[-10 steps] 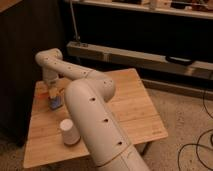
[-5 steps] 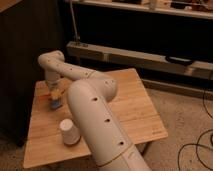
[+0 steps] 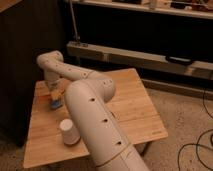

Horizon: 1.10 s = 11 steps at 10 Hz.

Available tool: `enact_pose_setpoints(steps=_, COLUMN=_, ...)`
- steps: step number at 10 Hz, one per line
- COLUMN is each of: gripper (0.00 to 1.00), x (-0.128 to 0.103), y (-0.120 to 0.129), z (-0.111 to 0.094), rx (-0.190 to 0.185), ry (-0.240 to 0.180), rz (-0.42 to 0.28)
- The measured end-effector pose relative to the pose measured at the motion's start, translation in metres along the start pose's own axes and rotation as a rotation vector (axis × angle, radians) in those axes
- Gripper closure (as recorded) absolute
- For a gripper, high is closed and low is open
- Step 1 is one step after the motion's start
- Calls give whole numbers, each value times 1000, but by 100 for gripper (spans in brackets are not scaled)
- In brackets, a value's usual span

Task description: Place the pepper on the white sponge

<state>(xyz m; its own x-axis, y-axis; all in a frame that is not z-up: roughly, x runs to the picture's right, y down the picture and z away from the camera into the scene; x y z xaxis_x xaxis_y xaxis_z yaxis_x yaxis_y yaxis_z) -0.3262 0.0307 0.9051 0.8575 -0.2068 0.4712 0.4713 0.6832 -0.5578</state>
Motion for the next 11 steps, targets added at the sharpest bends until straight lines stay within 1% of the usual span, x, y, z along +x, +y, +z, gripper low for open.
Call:
enact_pose_setpoints(steps=8, gripper=100, x=2, y=0, z=-7, rx=-11, ry=38, rz=-9)
enact_pose_setpoints(steps=9, gripper=100, x=2, y=0, z=-5, rx=-14, ry=47, rz=-9)
enact_pose_setpoints(steps=10, gripper=100, x=1, y=0, z=-3, rx=-13, ry=66, rz=-6)
enact_pose_setpoints(steps=11, gripper=100, x=-2, y=-2, z=0, rx=1, ry=83, rz=3)
